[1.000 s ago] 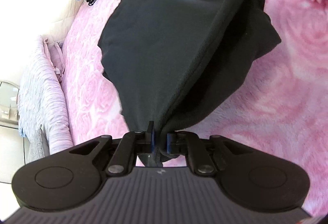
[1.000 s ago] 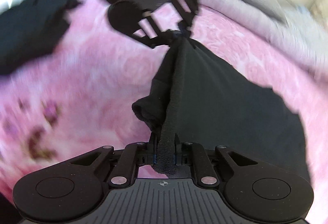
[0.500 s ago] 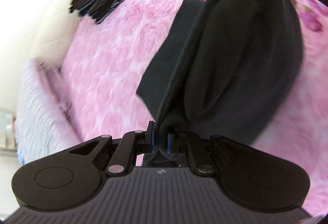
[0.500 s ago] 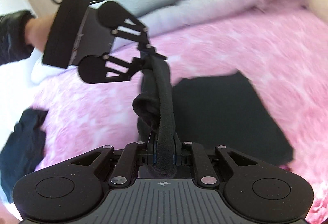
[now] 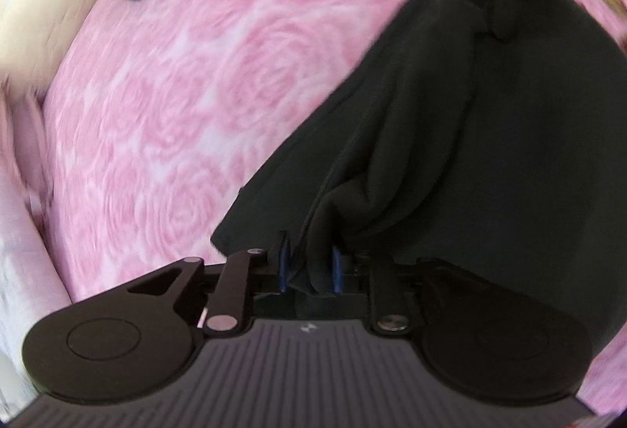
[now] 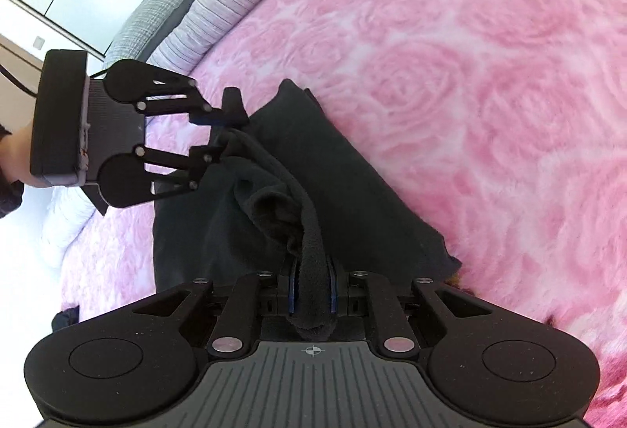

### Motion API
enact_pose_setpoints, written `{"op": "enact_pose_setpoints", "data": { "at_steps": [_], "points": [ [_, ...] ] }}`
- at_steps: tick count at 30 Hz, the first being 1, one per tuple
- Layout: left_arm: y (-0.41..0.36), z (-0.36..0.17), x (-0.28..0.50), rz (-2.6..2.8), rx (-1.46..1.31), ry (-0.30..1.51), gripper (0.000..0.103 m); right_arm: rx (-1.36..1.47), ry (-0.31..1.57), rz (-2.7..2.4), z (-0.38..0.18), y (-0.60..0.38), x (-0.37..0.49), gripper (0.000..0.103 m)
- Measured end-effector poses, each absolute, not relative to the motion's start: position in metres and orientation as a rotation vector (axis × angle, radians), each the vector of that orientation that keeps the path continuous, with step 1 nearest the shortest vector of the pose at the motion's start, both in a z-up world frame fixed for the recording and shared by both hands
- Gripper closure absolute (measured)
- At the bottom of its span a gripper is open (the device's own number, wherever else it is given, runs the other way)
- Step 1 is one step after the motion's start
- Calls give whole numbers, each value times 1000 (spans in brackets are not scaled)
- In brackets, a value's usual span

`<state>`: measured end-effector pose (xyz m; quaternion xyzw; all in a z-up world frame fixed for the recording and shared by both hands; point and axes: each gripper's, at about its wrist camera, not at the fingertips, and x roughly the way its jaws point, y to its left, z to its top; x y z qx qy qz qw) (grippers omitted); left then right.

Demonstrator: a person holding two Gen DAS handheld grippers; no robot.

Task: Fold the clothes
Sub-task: 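Lift the folded shirt with both grippers and fold it in half, then lay the folded half down with both grippers and flatten it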

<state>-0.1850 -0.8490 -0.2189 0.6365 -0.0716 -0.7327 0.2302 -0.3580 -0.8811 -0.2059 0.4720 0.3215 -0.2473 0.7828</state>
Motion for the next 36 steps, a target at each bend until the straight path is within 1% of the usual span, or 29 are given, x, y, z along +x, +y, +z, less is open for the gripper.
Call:
{"op": "enact_pose_setpoints", "data": {
  "at_steps": [1,5,6,7,8,9,10,12,14,18,20,21,24,26,28,29,32,36],
  "points": [
    [-852,-218,-183,-2010,1732,-160,81,1028,696,-551,-205,-879,-361,83],
    [-857,-217,-182,-2020,1717,-113,81,1072,668,-581,-200,-875,-370,83],
    [-860,-219,-183,-2024,1717,-104,85,1065,670,-583,-200,-874,-369,83],
    [-863,-220,-185,-2028,1718,-94,91,1058,679,-588,-200,-874,-368,84],
    [-866,-221,-186,-2032,1718,-84,92,1058,683,-603,-199,-875,-368,84],
    [-869,-221,-188,-2032,1715,-88,93,1057,686,-619,-198,-877,-368,85],
    [-871,-219,-190,-2029,1708,-107,93,1053,672,-634,-195,-880,-369,90],
    [-876,-218,-194,-2026,1697,-130,93,1043,639,-666,-187,-886,-371,91],
    [-881,-223,-196,-2032,1697,-106,93,1036,636,-695,-185,-893,-374,91],
    [-886,-237,-195,-2017,1683,-85,87,1066,683,-705,-202,-897,-380,91],
    [-889,-234,-192,-1997,1633,-62,78,1068,676,-714,-200,-894,-385,90],
    [-891,-231,-188,-1981,1599,-58,69,1051,694,-721,-197,-891,-385,90],
    [-903,-214,-172,-1893,1485,-35,69,964,744,-746,-186,-877,-381,89],
    [-909,-203,-161,-1850,1435,14,70,922,738,-747,-178,-866,-378,74],
    [-909,-192,-153,-1846,1384,83,70,916,712,-752,-171,-856,-376,38],
    [-908,-188,-150,-1856,1361,121,72,918,700,-751,-169,-851,-374,34],
    [-894,-190,-154,-1941,1363,203,72,968,696,-741,-175,-844,-367,34],
    [-877,-219,-173,-1976,1493,163,72,1044,681,-755,-190,-849,-360,34]
  ]
}}
